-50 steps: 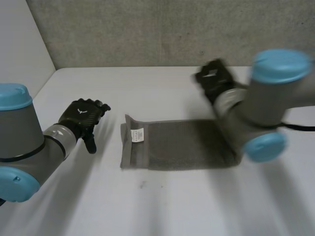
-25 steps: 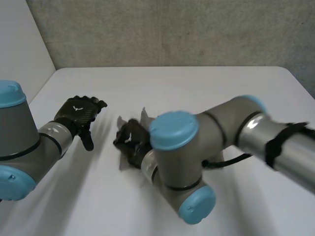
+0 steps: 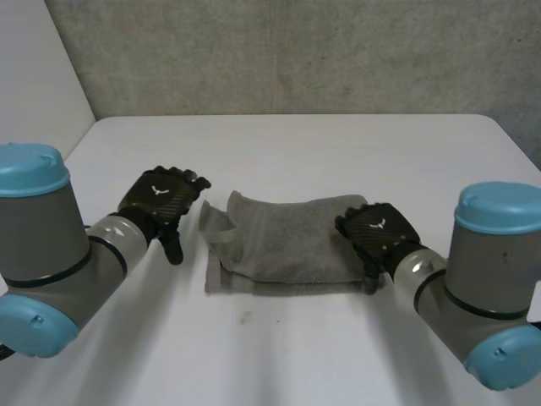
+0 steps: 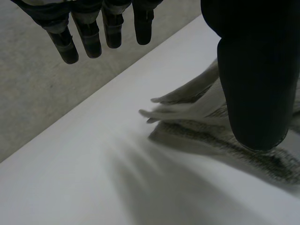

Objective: Fold the towel.

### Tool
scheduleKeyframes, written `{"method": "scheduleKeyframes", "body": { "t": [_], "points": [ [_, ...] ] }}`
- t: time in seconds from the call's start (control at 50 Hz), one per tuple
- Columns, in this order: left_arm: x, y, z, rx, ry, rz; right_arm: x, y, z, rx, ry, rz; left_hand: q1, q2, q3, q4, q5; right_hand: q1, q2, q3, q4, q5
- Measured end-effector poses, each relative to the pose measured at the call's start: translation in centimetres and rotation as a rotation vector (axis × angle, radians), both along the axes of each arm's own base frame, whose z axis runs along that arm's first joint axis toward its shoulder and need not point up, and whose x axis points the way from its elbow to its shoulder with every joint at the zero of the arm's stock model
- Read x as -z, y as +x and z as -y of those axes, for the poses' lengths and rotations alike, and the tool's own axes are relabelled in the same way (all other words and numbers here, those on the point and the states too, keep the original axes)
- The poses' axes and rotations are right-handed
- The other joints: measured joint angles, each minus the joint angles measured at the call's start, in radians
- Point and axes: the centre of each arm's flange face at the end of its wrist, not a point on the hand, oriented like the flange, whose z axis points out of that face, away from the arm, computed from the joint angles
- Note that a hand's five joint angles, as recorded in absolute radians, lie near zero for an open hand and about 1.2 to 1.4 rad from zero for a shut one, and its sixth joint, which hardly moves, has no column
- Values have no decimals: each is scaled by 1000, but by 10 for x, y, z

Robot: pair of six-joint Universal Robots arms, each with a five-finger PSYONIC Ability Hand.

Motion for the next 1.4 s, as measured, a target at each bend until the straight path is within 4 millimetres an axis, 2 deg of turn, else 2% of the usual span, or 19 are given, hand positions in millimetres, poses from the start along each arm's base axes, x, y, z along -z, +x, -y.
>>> {"method": "scheduleKeyframes", "body": {
  "t": [0.16, 0.2, 0.24, 0.3, 0.36, 0.5, 0.6, 0.68, 0.74, 0.8, 0.88, 0.92, 0.96, 1.02, 1.06, 1.1, 1.22, 1.32, 1.4],
  "points": [
    [2, -12, -8, 41, -6, -3, 24, -8, 5, -1, 18, 13, 0, 0, 0, 0, 0, 362, 369, 368, 368, 363],
    [2, -13, -9, 43, -7, -4, 29, -8, 7, -1, 22, 9, 0, 0, 0, 0, 0, 575, 571, 565, 569, 563],
    [2, -13, -11, 43, -6, -4, 33, -8, 8, 2, 26, 3, 0, 0, 0, 0, 0, 873, 880, 880, 887, 883],
    [2, -13, -12, 42, -5, -4, 35, -9, 12, 14, 18, -4, 0, 0, 0, 0, 0, 962, 953, 1012, 1018, 1000],
    [2, -12, -13, 40, -3, -3, 31, -11, 17, 31, -7, -9, 0, 0, 0, 0, 0, 967, 953, 1015, 1022, 1000],
    [-2, -7, -13, 26, -11, -6, -5, -7, 31, 32, -188, -64, 0, 0, 0, 0, 0, 977, 953, 1015, 1022, 1000],
    [-11, -2, -10, 5, -37, -16, -36, 25, 27, -82, -351, -129, -2, 0, 0, 0, 0, 982, 953, 1015, 1022, 1006],
    [-20, 6, -6, -23, -60, -25, -44, 72, 1, -260, -415, -172, -3, -2, -1, -1, 0, 984, 955, 1015, 1022, 1008],
    [-26, 13, -3, -46, -75, -32, -36, 110, -31, -439, -415, -219, -3, -2, -2, -2, 0, 984, 961, 1015, 1022, 1008],
    [-28, 17, -2, -59, -80, -34, -20, 130, -55, -570, -385, -275, -3, -2, -2, -2, 0, 984, 961, 1015, 1022, 1008],
    [-28, 21, -1, -70, -77, -35, 5, 146, -80, -715, -336, -367, -3, -2, -2, -2, 0, 984, 961, 1015, 1022, 1008],
    [-28, 22, -1, -74, -75, -38, 10, 148, -84, -739, -329, -387, -3, -2, -2, -2, 0, 984, 961, 1015, 1022, 1008],
    [-28, 23, 0, -78, -74, -45, 6, 151, -84, -726, -334, -368, -3, -3, -2, -2, 0, 731, 727, 748, 749, 730],
    [-30, 23, 2, -83, -76, -58, -8, 152, -79, -673, -340, -295, -3, -3, -2, -2, 0, 345, 349, 407, 387, 355],
    [-34, 22, 5, -87, -81, -76, -28, 148, -71, -590, -327, -175, -3, -3, -2, -2, 0, 35, 41, 68, 56, 8],
    [-37, 21, 8, -91, -86, -95, -47, 140, -63, -514, -307, -59, -3, -3, -2, -2, 0, -65, -54, -54, -52, -96],
    [-47, 12, 12, -83, -96, -150, -86, 106, -43, -344, -260, 190, -3, -3, -2, -2, 0, -99, -67, -81, -66, -97],
    [-50, 0, 10, -52, -94, -181, -96, 76, -27, -237, -241, 250, -3, -3, -2, -2, 0, -101, -67, -81, -66, -97],
    [-47, -22, 4, 0, -71, -207, -93, 54, -10, -146, -195, 272, -3, -2, -1, -1, 0, -101, -67, -81, -66, -97]
  ]
}}
